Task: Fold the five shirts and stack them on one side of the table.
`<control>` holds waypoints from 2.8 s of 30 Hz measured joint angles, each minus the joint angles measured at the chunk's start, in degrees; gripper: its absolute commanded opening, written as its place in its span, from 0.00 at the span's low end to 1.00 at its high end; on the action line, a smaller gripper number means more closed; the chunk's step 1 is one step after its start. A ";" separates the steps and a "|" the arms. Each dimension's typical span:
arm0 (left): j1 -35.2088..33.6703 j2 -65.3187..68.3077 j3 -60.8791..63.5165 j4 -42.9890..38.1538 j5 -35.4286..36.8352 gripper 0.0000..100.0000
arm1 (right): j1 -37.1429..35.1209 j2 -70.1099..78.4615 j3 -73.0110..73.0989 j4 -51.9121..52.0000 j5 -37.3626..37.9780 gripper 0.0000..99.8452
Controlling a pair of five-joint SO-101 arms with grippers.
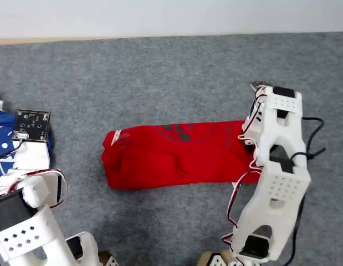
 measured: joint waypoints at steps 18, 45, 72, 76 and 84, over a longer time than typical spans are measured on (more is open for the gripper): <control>0.00 0.00 0.00 0.00 0.00 0.00 | -3.52 -3.34 -2.64 2.90 -0.26 0.01; 0.00 0.00 0.00 0.00 0.00 0.00 | -34.55 -10.29 -4.22 7.82 -0.26 0.01; 0.00 0.00 0.00 0.00 0.00 0.00 | -53.80 -7.65 -13.01 11.52 -0.26 0.01; 0.00 0.00 0.00 0.00 0.00 0.00 | -54.95 -7.03 -13.01 9.14 -0.26 0.01; 0.00 0.00 0.00 0.00 0.00 0.00 | -56.26 -6.33 -13.01 5.54 -0.26 0.01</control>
